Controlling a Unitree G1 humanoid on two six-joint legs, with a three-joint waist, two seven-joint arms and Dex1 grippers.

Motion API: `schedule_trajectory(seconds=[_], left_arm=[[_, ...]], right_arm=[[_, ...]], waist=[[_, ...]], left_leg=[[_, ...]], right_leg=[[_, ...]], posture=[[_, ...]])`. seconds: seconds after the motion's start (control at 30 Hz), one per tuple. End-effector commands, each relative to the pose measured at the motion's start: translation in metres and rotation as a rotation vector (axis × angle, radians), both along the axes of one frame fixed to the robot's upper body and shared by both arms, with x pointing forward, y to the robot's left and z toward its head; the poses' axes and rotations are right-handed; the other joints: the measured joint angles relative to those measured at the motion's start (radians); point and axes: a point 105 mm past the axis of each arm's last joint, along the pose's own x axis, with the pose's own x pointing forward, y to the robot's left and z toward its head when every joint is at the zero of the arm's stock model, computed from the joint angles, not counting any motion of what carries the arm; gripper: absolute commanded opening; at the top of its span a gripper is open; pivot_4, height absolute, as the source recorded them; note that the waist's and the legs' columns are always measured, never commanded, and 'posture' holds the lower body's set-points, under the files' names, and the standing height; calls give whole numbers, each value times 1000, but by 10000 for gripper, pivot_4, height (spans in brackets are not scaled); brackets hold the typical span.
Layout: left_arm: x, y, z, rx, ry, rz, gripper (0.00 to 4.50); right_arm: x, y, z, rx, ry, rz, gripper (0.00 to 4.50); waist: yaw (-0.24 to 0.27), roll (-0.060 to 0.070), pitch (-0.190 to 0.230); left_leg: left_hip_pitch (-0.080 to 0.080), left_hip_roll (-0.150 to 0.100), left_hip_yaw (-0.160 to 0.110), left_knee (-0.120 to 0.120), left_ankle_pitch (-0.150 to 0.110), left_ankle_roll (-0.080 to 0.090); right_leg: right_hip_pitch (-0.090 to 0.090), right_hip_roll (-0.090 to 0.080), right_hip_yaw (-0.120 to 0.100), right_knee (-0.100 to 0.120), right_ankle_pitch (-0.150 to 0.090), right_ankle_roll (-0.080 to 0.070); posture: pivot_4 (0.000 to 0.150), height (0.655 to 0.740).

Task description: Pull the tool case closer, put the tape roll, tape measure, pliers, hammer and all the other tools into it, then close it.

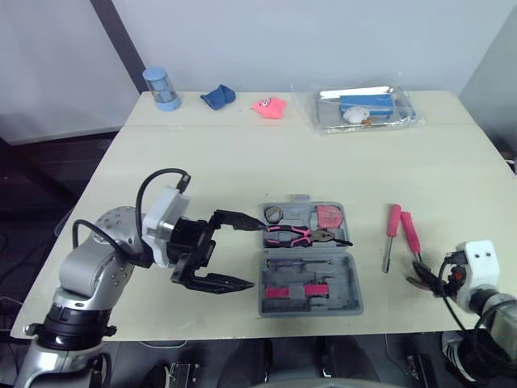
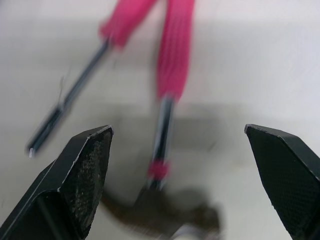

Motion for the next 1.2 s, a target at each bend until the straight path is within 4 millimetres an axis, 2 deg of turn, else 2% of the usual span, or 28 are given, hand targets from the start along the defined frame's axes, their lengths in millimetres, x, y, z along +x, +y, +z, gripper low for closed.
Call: schedule_trajectory(seconds=[0.03,0.3,0.47,0.6,0.97,1.2], left_arm=[[-3,-2,5,1,-36,-18,45000],[-2,-3,6,1,-45,-14,45000],[0,-3,6,1,-49,-12,45000],[0,-3,6,2,-50,-11,45000],[0,-2,5,1,-50,-11,45000],[0,1,3,3,-48,-6,45000]], right_arm=[[3,-1,5,-26,-45,-1,44322],[6,-1,-7,15,-36,-46,44322],[-2,-7,-19,37,32,-108,23405],[-5,-9,-22,38,52,-132,3184],[-6,-5,-25,66,37,-158,3184],[0,-12,3,1,-68,-82,3184]], waist=[[1,0,0],[2,0,0],[4,0,0],[3,-1,-2],[4,-7,-7],[4,-6,-7]], left_leg=[[0,0,0,0,0,0],[0,0,0,0,0,0],[0,0,0,0,0,0],[0,0,0,0,0,0],[0,0,-1,0,0,0],[0,0,-1,0,0,0]], right_leg=[[0,0,0,0,0,0],[0,0,0,0,0,0],[0,0,0,0,0,0],[0,0,0,0,0,0],[0,0,-1,0,0,0],[0,0,-1,0,0,0]], posture=[[1500,7400],[1500,7400],[1500,7400],[1500,7400],[1500,7400],[1500,7400]])
